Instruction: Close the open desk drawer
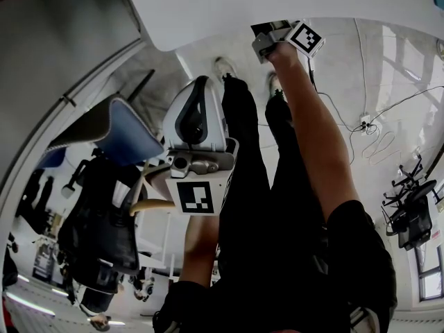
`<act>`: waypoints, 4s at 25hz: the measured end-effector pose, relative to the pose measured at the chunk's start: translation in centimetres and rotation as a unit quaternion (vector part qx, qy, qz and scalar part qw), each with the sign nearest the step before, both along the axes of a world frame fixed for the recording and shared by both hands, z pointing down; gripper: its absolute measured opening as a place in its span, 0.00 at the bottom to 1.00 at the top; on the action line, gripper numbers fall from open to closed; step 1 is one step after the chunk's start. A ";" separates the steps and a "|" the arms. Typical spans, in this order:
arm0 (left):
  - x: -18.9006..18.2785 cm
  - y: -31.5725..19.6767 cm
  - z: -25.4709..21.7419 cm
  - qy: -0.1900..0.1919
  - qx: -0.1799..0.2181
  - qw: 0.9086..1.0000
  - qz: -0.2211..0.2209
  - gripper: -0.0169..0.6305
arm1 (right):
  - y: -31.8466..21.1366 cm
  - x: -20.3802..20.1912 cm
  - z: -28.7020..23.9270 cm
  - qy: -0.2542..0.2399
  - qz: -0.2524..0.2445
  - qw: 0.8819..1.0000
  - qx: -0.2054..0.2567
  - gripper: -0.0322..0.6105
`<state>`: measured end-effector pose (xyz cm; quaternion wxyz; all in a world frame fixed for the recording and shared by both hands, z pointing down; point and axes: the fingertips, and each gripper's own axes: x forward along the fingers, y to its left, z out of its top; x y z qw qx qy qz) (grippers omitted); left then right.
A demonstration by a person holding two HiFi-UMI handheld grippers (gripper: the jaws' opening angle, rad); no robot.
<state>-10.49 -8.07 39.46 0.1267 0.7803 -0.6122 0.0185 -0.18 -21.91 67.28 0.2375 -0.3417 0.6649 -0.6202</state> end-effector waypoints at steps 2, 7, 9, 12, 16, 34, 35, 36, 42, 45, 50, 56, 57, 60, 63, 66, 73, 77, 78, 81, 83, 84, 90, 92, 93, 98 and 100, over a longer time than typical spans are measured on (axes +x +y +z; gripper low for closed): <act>0.1 0.3 -0.1 0.000 0.001 1.000 0.000 0.05 | 0.0 0.2 0.3 0.012 -0.002 1.000 -0.004 0.11; 0.0 1.3 -0.5 0.002 0.003 1.000 -0.001 0.05 | 0.3 0.1 0.5 0.035 -0.012 0.999 -0.011 0.13; 0.0 1.5 -0.8 0.002 0.004 1.000 -0.002 0.05 | 0.4 0.1 0.6 0.039 -0.011 0.999 -0.016 0.13; -0.1 2.0 -1.4 0.000 0.008 1.000 -0.004 0.05 | 0.9 0.2 0.5 0.042 -0.014 0.999 -0.023 0.16; -0.3 2.6 -2.5 -0.001 0.009 1.000 -0.007 0.05 | 2.3 0.5 -0.4 0.048 -0.032 0.998 -0.021 0.16; 2.7 7.4 -15.4 0.001 0.043 0.999 -0.023 0.05 | 13.8 8.3 -12.2 0.175 -0.107 0.978 -0.021 0.05; 3.3 7.7 -15.9 0.001 0.041 0.999 -0.024 0.05 | 13.9 9.0 -13.3 0.190 -0.116 0.975 -0.012 0.05; 3.9 8.0 -16.4 0.000 0.039 0.999 -0.027 0.05 | 13.8 9.7 -14.4 0.205 -0.125 0.971 -0.003 0.05; 6.6 9.7 -19.5 -0.019 0.052 0.996 -0.066 0.05 | 12.6 11.5 -23.1 0.342 -0.202 0.911 0.113 0.05; 7.8 10.8 -21.2 -0.022 0.053 0.995 -0.078 0.05 | 13.5 12.4 -28.7 0.399 -0.205 0.874 0.187 0.05; 9.5 13.1 -23.3 -0.024 0.056 0.995 -0.082 0.05 | 16.1 13.1 -36.4 0.439 -0.186 0.835 0.275 0.05; 9.5 15.1 -24.3 -0.015 0.053 0.995 -0.080 0.05 | 19.1 13.6 -43.0 0.446 -0.158 0.822 0.316 0.05; 9.3 15.3 -24.5 -0.015 0.054 0.995 -0.080 0.05 | 19.5 13.6 -43.9 0.449 -0.154 0.820 0.320 0.05; 8.7 16.0 -24.7 -0.023 0.053 0.995 -0.080 0.05 | 21.3 13.5 -45.9 0.456 -0.147 0.811 0.336 0.05; 7.9 16.6 -24.8 -0.027 0.053 0.995 -0.076 0.04 | 23.2 13.3 -47.3 0.458 -0.142 0.809 0.341 0.05; 7.0 17.3 -24.9 -0.026 0.056 0.996 -0.068 0.04 | 25.1 12.7 -48.2 0.460 -0.141 0.808 0.341 0.05; 6.1 18.2 -24.8 -0.023 0.069 0.996 -0.044 0.04 | 26.9 11.5 -49.9 0.459 -0.128 0.808 0.346 0.05; 5.5 18.5 -24.9 -0.024 0.074 0.996 -0.035 0.04 | 27.2 10.6 -50.4 0.454 -0.123 0.811 0.347 0.05; 5.3 18.6 -25.2 -0.024 0.074 0.996 -0.036 0.04 | 27.3 10.5 -50.3 0.452 -0.123 0.812 0.348 0.05; 4.9 18.8 -25.9 -0.024 0.078 0.996 -0.037 0.04 | 27.5 9.9 -50.3 0.447 -0.123 0.816 0.346 0.05; 4.7 19.0 -26.2 -0.029 0.082 0.996 -0.034 0.04 | 27.6 9.6 -50.2 0.443 -0.124 0.819 0.344 0.05; 4.6 19.0 -26.3 -0.031 0.083 0.996 -0.032 0.04 | 27.7 9.5 -50.2 0.442 -0.124 0.819 0.344 0.05; 4.4 19.3 -26.9 -0.029 0.089 0.995 -0.030 0.04 | 27.8 9.4 -50.3 0.444 -0.122 0.818 0.346 0.05; 4.4 19.4 -27.0 -0.030 0.092 0.995 -0.028 0.04 | 27.8 9.4 -50.3 0.444 -0.121 0.818 0.346 0.05; 4.4 19.4 -27.0 -0.029 0.094 0.995 -0.028 0.04 | 27.8 9.5 -50.3 0.444 -0.120 0.818 0.346 0.05; 4.3 19.5 -27.1 -0.022 0.095 0.995 -0.031 0.04 | 27.8 9.5 -50.1 0.443 -0.121 0.818 0.345 0.05; 4.3 19.5 -27.2 -0.027 0.093 0.995 -0.028 0.04 | 27.7 9.4 -50.2 0.443 -0.122 0.818 0.346 0.05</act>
